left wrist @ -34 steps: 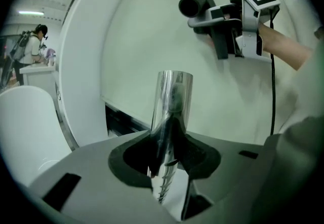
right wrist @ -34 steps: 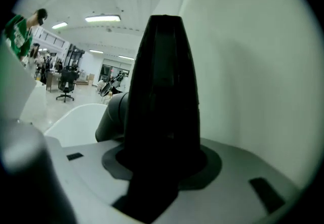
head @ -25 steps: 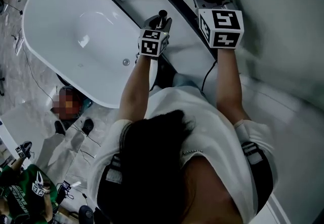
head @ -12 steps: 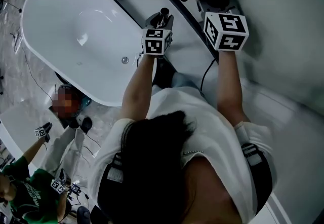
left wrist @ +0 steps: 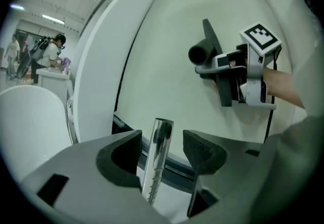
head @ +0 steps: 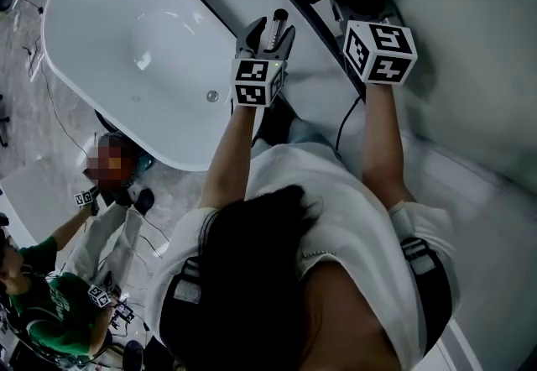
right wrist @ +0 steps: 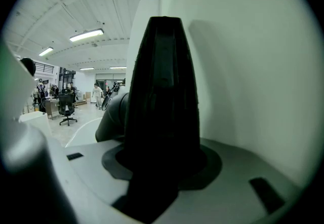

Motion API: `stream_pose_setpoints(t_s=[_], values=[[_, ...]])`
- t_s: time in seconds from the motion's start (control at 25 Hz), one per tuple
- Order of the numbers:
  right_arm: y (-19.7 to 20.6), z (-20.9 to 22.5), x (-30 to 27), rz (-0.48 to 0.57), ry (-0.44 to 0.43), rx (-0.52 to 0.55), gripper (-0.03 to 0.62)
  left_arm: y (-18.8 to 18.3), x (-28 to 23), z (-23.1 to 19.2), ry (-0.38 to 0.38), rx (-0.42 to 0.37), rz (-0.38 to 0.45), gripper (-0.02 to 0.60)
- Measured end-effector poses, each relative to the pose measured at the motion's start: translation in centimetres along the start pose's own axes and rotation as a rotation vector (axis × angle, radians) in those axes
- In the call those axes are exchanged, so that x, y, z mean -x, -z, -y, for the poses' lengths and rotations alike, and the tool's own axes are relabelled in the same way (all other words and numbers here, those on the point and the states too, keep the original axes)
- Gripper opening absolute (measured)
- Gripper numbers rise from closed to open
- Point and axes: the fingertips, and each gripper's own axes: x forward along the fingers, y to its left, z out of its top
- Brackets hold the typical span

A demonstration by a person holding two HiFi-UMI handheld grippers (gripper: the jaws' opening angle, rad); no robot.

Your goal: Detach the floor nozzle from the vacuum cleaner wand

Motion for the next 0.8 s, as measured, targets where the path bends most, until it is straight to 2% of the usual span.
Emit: stream_pose_setpoints(t_s=[0.4,0.6,0.8], values=[[2.3,-1.2,0.7,-0.019,0.012,-0.036,0.196,-4.5,4.9,-0.5,0.002,0.087,0.145,0.239],[4.6,-1.8,2.0,-0.019,0.030,-0.067,0.195,-4.2,6.7,-0.2,-0.009,0.024,0.132,0.236],[8.4,-2.8,3.2,-0.025,0.047,-0.094,0.196,-2.3,8.2,-0.5,-0.066,0.006,0.121,0.160]])
